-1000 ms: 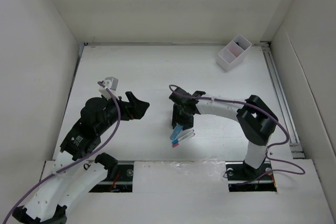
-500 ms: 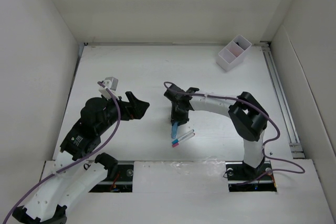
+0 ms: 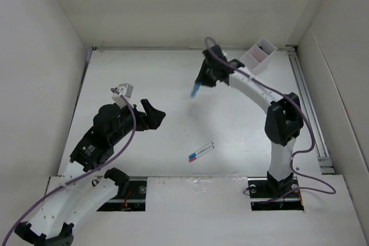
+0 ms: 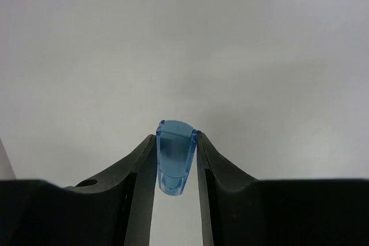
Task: Sort the stationery into containers
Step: Pick up the pen from the center of the board, then place the pen in the storage box.
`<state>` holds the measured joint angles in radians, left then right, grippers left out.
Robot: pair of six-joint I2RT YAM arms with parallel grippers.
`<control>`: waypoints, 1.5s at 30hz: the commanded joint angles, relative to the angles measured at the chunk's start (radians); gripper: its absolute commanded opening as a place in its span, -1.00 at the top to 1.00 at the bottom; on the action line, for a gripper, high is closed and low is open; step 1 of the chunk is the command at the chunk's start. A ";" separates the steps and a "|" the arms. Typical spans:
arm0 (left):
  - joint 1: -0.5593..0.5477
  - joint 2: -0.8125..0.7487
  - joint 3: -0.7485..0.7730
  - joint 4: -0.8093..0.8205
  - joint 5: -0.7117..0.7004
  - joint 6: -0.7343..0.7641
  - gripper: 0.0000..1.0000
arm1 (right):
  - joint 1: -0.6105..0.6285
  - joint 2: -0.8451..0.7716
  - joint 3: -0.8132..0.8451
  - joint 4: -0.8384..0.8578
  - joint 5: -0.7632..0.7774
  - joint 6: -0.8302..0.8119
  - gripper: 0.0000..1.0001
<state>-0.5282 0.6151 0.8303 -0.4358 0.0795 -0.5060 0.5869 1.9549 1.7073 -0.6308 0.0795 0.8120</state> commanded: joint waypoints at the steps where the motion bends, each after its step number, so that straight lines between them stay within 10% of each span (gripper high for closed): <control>1: 0.002 0.017 -0.007 0.066 0.014 0.011 -0.99 | -0.182 -0.002 0.141 0.040 0.175 -0.097 0.86; 13: 0.002 0.097 0.021 0.118 0.023 0.020 -0.99 | -0.472 0.232 0.417 0.246 0.699 -0.353 0.86; 30: 0.002 0.172 0.039 0.128 0.032 0.029 -0.99 | -0.472 0.320 0.404 0.474 0.852 -0.580 0.86; 40: 0.002 0.163 0.030 0.128 0.032 0.029 -0.99 | -0.440 0.260 0.275 0.484 0.852 -0.537 0.25; 45: 0.002 0.143 0.030 0.128 0.032 0.029 -0.99 | -0.411 0.207 0.239 0.484 0.832 -0.537 -0.37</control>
<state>-0.5282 0.7830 0.8314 -0.3401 0.1013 -0.4938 0.1532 2.2688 1.9495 -0.1928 0.9047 0.2691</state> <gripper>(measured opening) 0.993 0.656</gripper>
